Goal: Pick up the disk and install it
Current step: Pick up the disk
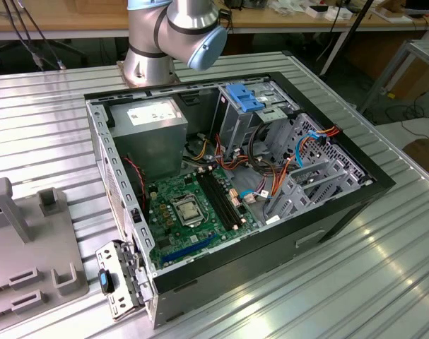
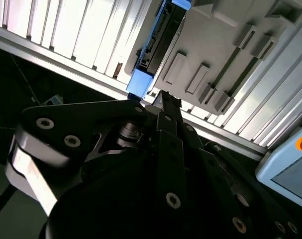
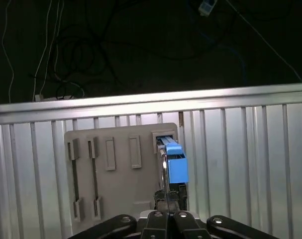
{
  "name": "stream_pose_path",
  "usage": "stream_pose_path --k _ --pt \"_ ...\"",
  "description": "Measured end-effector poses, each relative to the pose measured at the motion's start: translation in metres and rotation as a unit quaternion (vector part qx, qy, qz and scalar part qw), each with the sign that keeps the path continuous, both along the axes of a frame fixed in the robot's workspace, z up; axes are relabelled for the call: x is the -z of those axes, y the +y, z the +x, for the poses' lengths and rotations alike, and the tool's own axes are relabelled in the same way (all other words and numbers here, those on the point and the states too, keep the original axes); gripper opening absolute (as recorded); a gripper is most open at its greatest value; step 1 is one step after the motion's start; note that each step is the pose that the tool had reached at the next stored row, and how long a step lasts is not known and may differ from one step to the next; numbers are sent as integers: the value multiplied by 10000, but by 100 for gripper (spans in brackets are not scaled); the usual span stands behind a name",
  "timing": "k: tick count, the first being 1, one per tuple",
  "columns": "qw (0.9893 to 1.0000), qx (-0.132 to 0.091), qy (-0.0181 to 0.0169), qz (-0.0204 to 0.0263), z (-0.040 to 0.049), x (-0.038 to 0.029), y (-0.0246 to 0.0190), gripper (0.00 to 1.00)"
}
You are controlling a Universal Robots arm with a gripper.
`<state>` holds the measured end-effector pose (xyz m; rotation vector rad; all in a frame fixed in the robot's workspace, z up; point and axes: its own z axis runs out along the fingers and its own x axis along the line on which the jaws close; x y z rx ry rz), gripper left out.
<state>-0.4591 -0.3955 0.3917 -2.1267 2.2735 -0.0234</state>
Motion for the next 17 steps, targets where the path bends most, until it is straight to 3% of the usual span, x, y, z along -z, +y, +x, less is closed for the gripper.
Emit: stream_pose_path --k 7,8,12,13,17 --pt "10000 -42 0 0 0 3 0 11" --pt "10000 -42 0 0 0 3 0 24" --pt "10000 -42 0 0 0 4 0 48" --pt "10000 -42 0 0 0 4 0 60" --pt "9999 -104 0 0 0 16 0 60"
